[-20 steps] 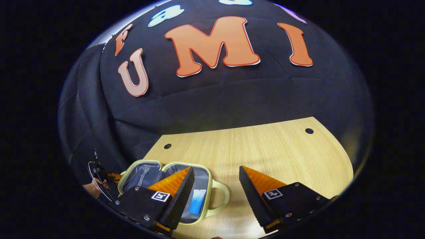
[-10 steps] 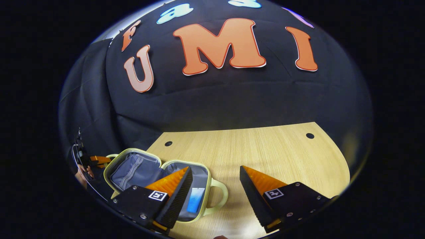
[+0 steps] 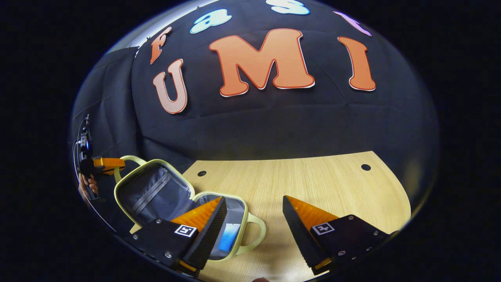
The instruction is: First open the suitcase, pack the skin care products into it, and then close the suitcase.
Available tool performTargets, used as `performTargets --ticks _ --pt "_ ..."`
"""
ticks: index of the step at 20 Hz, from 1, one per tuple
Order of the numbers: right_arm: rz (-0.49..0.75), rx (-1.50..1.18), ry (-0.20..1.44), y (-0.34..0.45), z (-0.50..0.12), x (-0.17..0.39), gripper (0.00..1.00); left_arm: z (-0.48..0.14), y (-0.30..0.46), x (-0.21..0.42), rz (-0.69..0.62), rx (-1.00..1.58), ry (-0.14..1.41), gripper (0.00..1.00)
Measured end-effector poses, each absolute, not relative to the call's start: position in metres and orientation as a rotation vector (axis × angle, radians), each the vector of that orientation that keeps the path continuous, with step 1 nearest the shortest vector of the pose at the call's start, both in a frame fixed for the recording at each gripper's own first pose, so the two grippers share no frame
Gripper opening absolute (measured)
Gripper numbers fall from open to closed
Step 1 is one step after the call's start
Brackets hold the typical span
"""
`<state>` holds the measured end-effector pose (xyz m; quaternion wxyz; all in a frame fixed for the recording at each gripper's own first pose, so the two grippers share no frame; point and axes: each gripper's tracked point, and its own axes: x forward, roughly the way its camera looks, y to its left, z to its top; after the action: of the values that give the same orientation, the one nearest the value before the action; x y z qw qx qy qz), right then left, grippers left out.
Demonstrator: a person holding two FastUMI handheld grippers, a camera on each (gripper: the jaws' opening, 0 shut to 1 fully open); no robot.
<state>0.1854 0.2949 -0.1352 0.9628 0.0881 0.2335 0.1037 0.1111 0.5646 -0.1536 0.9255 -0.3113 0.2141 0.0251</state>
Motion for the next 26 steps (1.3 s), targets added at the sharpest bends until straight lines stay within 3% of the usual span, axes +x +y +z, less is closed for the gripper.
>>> performTargets --ticks 6,15,26 --pt "0.232 0.17 0.453 0.276 -0.136 0.182 0.92 -0.127 0.495 0.127 -0.001 -0.64 0.442 0.1" --pt "0.159 0.071 0.325 0.206 -0.124 0.191 0.94 -0.124 0.376 0.137 -0.079 -0.573 0.517 0.1" --pt "0.085 0.103 0.381 0.123 -0.157 0.18 0.94 -0.194 0.245 0.149 -0.198 -0.508 0.699 0.1"
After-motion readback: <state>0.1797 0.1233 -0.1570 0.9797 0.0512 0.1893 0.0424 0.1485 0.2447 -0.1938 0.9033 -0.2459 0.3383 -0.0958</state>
